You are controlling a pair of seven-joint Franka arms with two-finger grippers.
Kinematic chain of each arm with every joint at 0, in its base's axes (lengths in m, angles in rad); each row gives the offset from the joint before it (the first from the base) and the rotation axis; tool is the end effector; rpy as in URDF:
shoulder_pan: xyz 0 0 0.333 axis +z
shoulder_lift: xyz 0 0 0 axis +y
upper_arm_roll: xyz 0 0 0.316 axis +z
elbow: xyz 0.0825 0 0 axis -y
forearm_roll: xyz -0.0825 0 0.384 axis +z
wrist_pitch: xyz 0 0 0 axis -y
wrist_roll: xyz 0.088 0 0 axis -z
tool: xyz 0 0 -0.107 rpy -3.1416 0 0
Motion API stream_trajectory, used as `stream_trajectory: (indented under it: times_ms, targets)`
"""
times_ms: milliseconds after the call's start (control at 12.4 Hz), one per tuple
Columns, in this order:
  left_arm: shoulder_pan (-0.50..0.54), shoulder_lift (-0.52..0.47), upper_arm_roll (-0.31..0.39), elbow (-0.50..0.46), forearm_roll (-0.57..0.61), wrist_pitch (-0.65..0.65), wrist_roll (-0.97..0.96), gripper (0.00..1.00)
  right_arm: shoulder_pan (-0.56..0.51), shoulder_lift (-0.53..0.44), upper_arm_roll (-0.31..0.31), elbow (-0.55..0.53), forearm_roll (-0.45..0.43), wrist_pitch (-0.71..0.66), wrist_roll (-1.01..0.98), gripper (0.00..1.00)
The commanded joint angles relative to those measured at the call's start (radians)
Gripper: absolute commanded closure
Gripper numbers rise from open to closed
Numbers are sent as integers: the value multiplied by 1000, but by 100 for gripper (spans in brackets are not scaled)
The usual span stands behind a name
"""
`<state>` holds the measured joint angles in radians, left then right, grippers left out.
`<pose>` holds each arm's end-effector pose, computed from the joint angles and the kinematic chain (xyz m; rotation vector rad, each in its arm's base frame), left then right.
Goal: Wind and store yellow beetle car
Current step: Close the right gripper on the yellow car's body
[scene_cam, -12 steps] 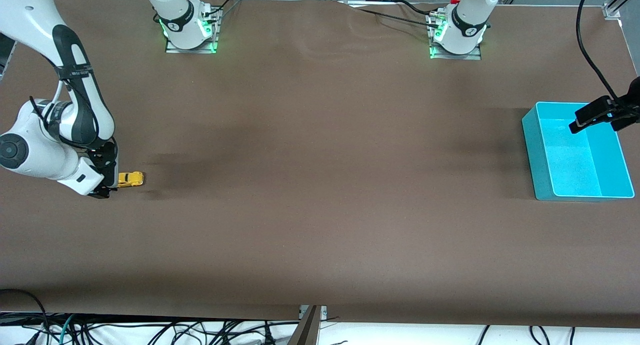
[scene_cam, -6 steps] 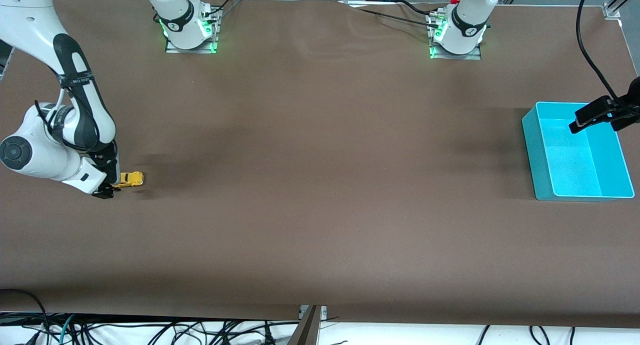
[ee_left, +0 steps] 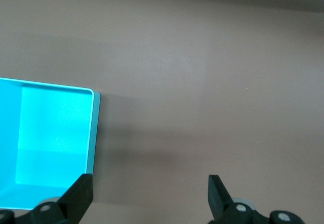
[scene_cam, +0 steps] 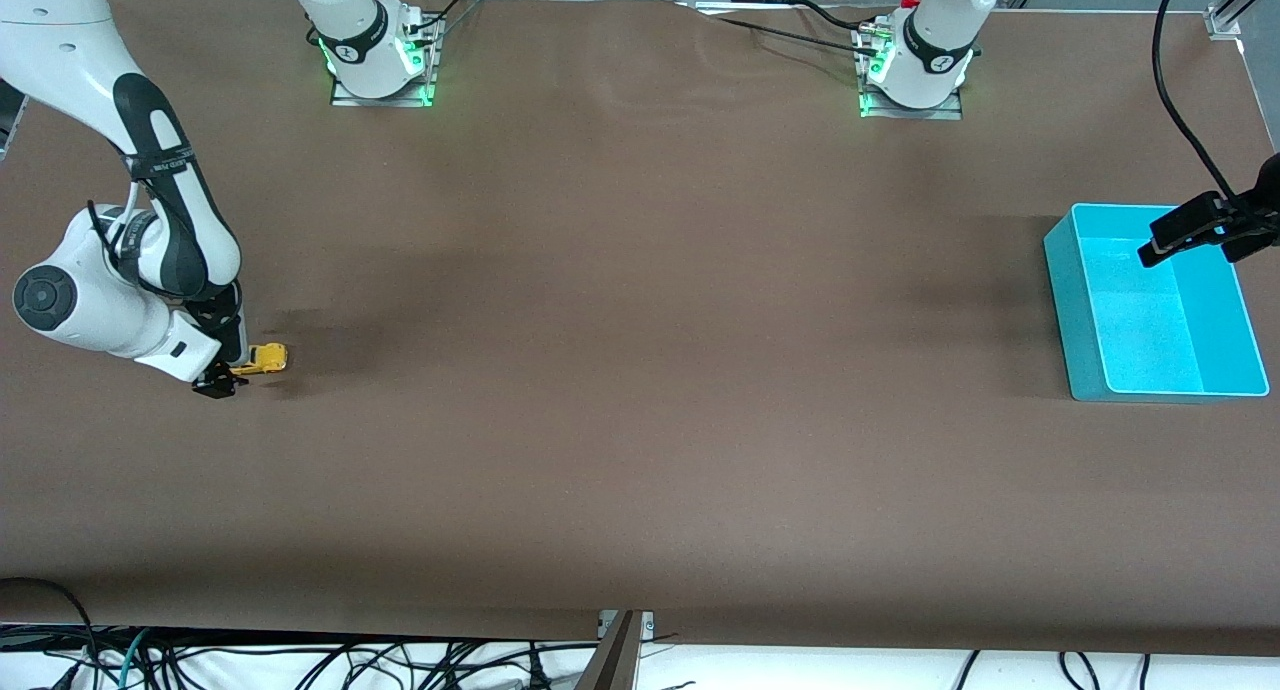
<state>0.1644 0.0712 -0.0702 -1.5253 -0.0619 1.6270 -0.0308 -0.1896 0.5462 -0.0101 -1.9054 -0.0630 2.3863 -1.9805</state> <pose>0.5798 0.0499 0.6110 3.0691 0.1964 0.0504 0.6111 -0.1240 0.2040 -1.8932 -2.4590 0.1115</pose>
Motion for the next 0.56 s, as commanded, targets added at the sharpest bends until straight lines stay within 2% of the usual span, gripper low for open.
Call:
stream_trajectory:
  times_ms: [0, 161, 242, 322, 484]
  targets:
    - [4, -4, -2, 2, -6, 7, 17, 0, -21, -12, 9, -29, 17, 31, -50, 10]
    - [4, -4, -2, 2, -6, 7, 17, 0, -37, -12, 9, -50, 17, 56, -54, 18]
    - [4, -4, -2, 2, -6, 7, 17, 0, -37, -12, 10, -52, 17, 57, -67, 30]
    - [4, -4, -2, 2, -6, 7, 17, 0, -37, -14, 10, -52, 20, 57, -69, 51]
    - [4, -4, -2, 2, -6, 7, 17, 0, -37, -14, 10, -52, 28, 57, -67, 58]
